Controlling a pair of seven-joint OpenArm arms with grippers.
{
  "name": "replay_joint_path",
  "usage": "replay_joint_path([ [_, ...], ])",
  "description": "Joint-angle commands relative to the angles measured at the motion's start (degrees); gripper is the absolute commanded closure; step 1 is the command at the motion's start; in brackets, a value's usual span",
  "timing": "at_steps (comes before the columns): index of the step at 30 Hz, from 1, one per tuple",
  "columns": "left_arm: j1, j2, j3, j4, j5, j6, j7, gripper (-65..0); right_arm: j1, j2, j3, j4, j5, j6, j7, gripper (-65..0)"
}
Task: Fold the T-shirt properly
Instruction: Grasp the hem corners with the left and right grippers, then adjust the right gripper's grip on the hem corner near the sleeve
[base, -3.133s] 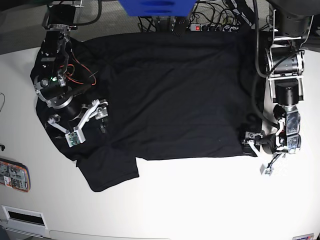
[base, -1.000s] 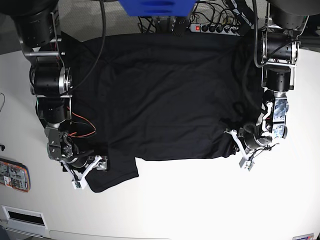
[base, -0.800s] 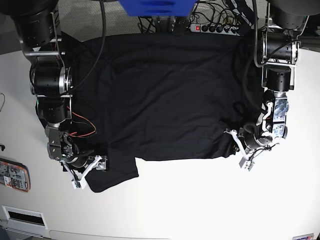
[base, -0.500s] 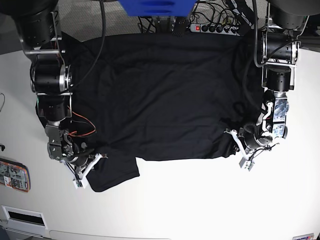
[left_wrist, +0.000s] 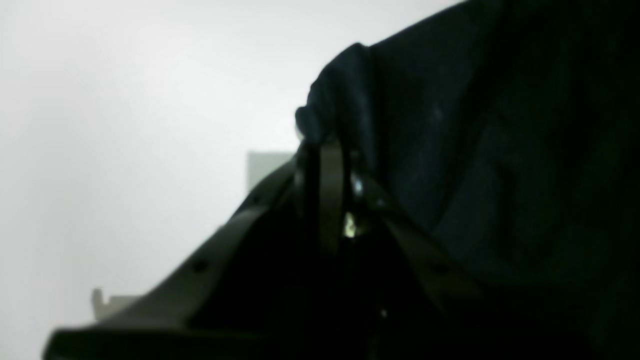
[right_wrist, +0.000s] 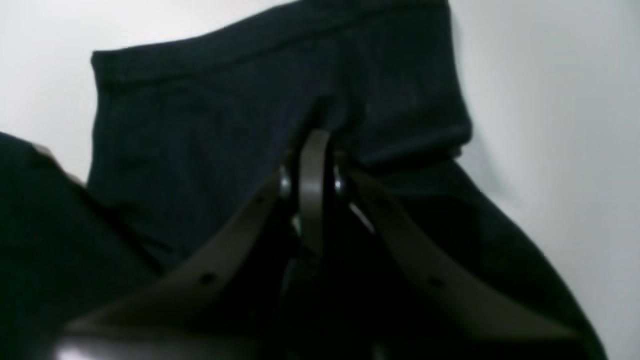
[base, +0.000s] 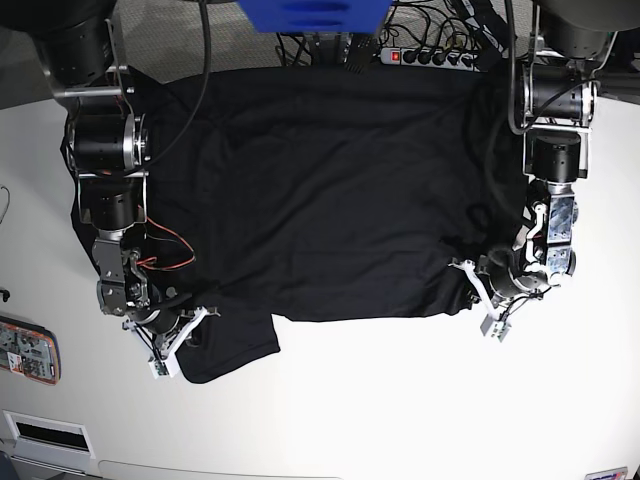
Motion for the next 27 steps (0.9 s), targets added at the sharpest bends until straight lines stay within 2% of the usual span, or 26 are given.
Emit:
replay_joint_path([
  [1, 0.5, -0.2, -1.2, -0.6, 2.5, 0.9, 5.3, 0.0, 1.7, 0.5, 0.3, 1.0, 0.6, 0.2, 0.9, 0.0],
  [4, 0.5, -0.3, -4.1, -0.6, 2.5, 2.6, 5.3, 0.0, 1.7, 0.5, 0.3, 1.0, 0.6, 0.2, 0.9, 0.0],
  [15, 0.5, -0.4, -4.2, -0.5, 2.5, 2.6, 5.3, 0.0, 1.7, 0.5, 0.3, 1.1, 0.6, 0.2, 0.9, 0.0],
  [18, 0.5, -0.4, -4.2, -0.5, 2.5, 2.6, 5.3, 0.0, 1.7, 0.6, 3.0, 3.4, 0.6, 0.2, 0.9, 0.0],
  [22, 0.6, -0.3, -4.2, -0.5, 2.5, 2.6, 5.4, 0.0, 1.5, 0.6, 6.0, 11.9, 0.5, 0.2, -4.4, 0.0],
  [27, 0.6, -0.3, -4.2, -0.5, 2.5, 2.6, 5.4, 0.0, -0.9, 1.9, 6.1, 22.2, 0.5, 0.2, -10.3, 0.0],
])
